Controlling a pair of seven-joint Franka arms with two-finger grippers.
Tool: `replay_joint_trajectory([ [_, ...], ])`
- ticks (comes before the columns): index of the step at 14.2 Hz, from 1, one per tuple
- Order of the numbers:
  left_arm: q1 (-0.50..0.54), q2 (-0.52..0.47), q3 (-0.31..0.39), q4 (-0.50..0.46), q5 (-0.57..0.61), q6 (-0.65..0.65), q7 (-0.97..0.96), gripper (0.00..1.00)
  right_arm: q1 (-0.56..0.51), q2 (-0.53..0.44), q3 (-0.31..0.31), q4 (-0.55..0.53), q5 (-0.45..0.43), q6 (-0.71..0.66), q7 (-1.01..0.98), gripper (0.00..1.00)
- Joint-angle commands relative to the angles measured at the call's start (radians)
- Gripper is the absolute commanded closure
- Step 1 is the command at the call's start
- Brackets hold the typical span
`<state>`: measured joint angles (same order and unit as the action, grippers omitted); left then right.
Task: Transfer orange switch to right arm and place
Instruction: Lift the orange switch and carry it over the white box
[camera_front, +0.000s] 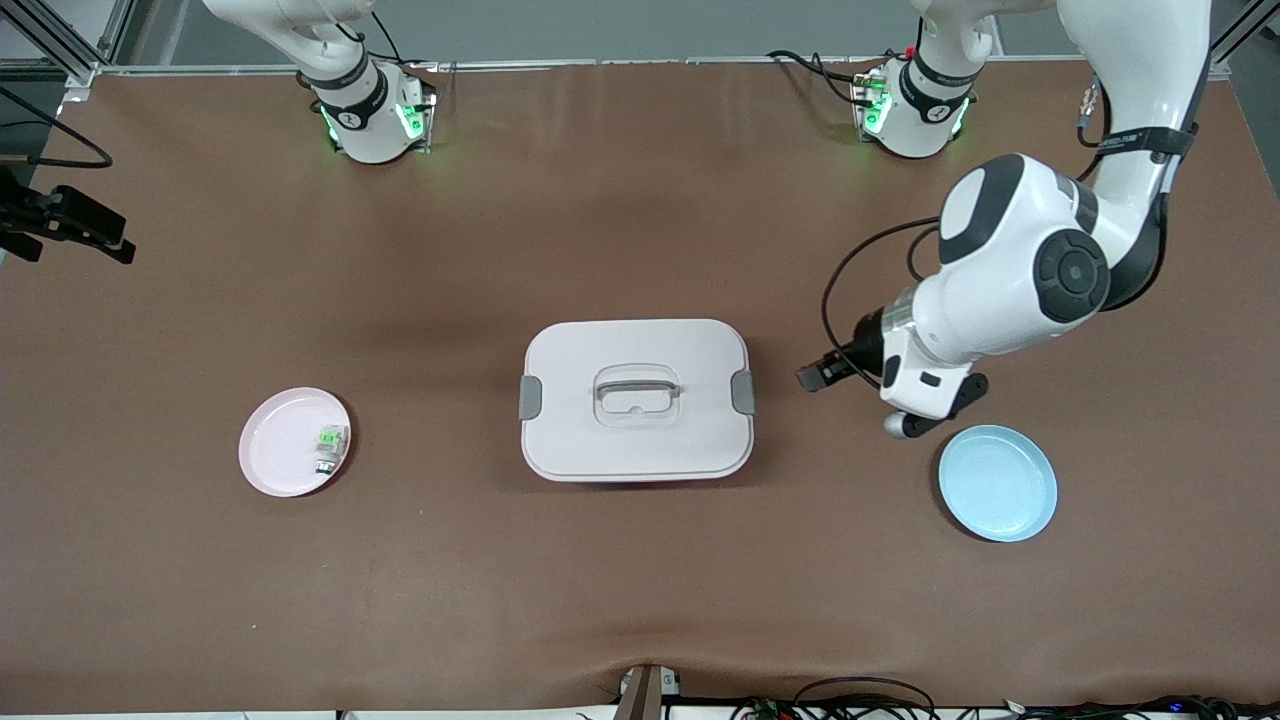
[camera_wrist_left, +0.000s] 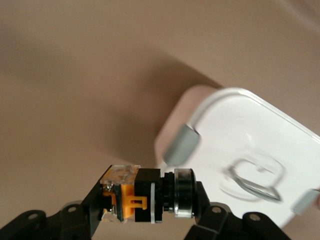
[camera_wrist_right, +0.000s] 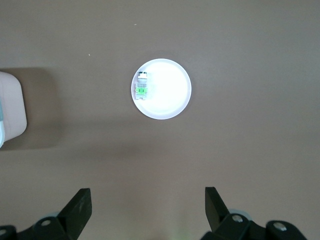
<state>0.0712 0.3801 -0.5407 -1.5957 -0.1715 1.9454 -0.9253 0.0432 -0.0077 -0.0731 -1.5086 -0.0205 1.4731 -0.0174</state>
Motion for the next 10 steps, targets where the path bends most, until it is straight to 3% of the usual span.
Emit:
replay_joint_trajectory([
  [1,-0.022,0.002,-0.034,0.033,-0.033,-0.025,-0.128,1.0,0.014,0.017,-0.004,0.03,-0.018,-0.027,-0.009,0.0],
  [8,-0.151,0.028,-0.038,0.137,-0.158,-0.072,-0.415,1.0,0.018,0.012,-0.004,0.028,-0.007,-0.086,-0.001,0.0],
  [10,-0.182,0.031,-0.038,0.143,-0.158,-0.08,-0.486,1.0,0.014,0.011,-0.005,0.025,0.066,-0.091,-0.002,0.0],
])
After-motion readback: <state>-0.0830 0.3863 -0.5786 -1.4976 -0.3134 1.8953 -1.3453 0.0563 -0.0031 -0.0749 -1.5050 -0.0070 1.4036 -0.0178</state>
